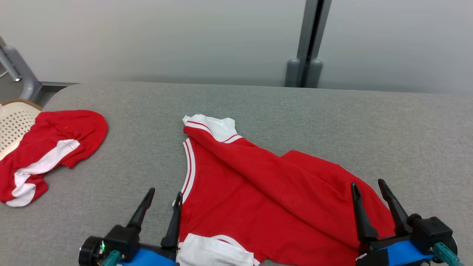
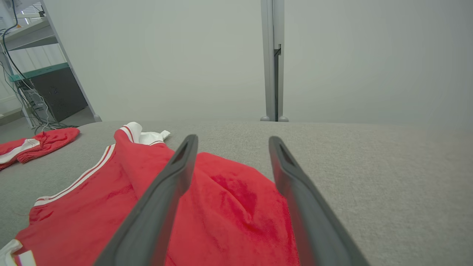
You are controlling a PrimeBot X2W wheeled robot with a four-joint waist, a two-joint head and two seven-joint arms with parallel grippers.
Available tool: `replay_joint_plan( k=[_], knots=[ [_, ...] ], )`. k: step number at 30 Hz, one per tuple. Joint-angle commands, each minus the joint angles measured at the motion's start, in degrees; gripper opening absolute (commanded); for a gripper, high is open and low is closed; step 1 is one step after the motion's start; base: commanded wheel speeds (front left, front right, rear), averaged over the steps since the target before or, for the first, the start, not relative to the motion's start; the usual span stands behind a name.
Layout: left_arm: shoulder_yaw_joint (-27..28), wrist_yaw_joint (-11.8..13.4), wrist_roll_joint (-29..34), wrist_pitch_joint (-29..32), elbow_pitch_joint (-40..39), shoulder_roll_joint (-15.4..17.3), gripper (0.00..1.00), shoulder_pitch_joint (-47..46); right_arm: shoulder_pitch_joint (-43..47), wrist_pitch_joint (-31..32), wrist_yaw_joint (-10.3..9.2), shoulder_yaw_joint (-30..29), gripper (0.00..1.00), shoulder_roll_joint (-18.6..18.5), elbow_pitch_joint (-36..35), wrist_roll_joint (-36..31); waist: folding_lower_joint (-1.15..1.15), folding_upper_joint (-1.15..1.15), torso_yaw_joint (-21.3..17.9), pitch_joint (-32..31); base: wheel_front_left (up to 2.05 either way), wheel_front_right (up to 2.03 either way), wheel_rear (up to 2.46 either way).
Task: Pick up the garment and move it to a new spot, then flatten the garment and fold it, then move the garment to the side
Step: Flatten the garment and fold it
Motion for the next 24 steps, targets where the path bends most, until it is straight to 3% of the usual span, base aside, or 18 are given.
replay_joint_plan(
  k=[1, 12, 24],
  knots=[
    [0.38, -0.35, 0.60, -0.14, 0.56, 0.04, 1.00, -1.21, -0.12, -0.20, 0.00, 0.03, 1.00, -0.13, 0.04, 0.05, 0.00, 0.00, -0.37, -0.10, 0.00, 0.00, 0.00],
    [5.24, -2.84, 1.16, -0.14, 8.55, 0.08, 1.00, -8.85, -1.13, -0.20, 0.00, 0.33, 1.00, -0.04, -1.19, -0.52, 0.00, 0.00, -3.67, 1.79, 0.00, 0.00, 0.00],
    [3.32, -5.93, -0.62, 1.41, 24.72, -1.57, 1.00, -13.38, -1.94, -0.20, 0.00, 0.45, 1.00, 0.15, -1.06, -0.64, 0.00, 0.00, -4.57, 2.98, 0.00, 0.00, 0.00]
  ],
)
